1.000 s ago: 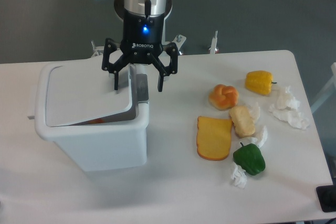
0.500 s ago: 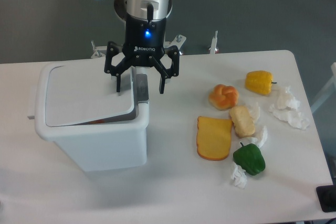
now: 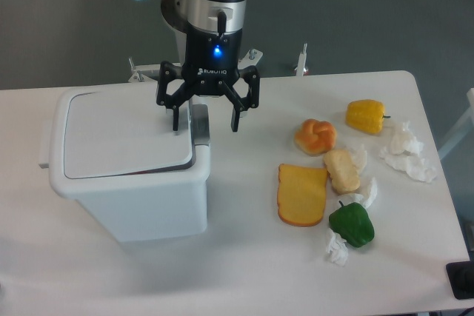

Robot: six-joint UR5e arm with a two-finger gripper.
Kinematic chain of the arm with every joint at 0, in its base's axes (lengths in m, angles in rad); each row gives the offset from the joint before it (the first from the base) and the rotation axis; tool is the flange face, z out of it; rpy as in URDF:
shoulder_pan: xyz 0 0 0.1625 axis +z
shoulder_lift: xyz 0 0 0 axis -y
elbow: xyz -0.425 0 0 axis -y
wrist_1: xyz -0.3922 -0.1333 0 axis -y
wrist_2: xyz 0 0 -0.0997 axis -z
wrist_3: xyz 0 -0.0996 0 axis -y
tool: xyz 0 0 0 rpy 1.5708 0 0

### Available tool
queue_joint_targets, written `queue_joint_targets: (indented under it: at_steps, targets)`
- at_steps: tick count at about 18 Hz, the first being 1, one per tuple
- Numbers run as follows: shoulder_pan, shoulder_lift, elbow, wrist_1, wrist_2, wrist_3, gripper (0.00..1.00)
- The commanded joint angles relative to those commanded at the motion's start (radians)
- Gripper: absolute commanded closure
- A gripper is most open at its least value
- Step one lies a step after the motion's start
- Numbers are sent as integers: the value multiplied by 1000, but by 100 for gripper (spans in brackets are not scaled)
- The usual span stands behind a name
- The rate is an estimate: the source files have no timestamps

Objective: Close the trash can

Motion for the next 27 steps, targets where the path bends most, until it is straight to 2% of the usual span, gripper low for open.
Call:
queue_joint_targets:
  at_steps: [27]
  targets:
    - [5,2,-18,-2,2,-2,0]
